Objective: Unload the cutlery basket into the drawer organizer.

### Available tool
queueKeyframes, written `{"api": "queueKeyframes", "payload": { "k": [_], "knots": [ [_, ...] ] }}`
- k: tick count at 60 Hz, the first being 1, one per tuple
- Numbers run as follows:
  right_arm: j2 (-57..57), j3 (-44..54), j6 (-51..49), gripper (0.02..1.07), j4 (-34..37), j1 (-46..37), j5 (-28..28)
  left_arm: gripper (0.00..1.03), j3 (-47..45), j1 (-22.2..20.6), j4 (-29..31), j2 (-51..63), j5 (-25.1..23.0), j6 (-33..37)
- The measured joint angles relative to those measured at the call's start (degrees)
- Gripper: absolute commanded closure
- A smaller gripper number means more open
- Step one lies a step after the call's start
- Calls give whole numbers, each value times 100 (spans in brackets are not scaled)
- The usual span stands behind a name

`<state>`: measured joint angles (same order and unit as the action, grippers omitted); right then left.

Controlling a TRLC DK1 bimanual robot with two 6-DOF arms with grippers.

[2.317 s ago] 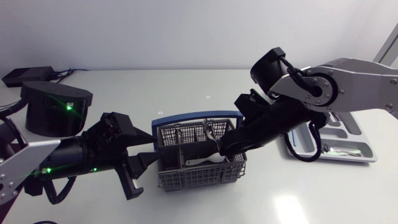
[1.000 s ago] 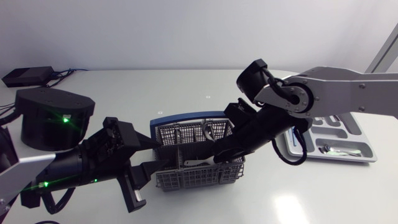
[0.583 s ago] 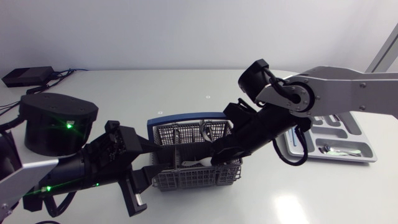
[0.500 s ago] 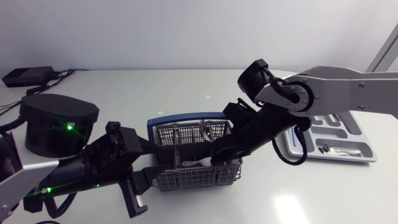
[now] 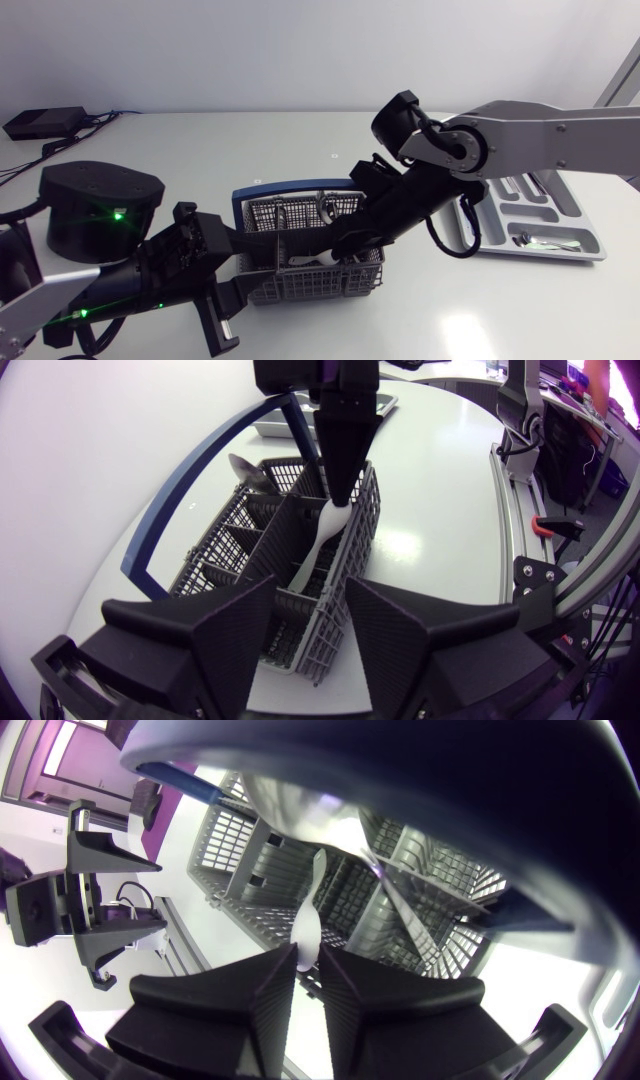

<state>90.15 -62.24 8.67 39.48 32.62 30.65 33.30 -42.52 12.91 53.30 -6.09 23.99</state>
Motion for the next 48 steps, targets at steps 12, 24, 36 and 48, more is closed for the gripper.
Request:
{"api": "queueKeyframes", "payload": {
  "k": [12, 24, 36, 48],
  "knots": [
    [85, -127, 39, 101, -37, 46, 22, 52, -85, -4, -98, 0, 0, 0],
    [22, -138, 37, 101, -140, 313, -452, 52, -125, -17, -173, 0, 0, 0],
    [-262, -136, 35, 101, -262, 844, -1659, 52, -155, -35, -208, 0, 0, 0],
    [-616, -144, 28, 101, -201, 929, -1956, 49, -155, -35, -208, 0, 39, -22]
  ]
}}
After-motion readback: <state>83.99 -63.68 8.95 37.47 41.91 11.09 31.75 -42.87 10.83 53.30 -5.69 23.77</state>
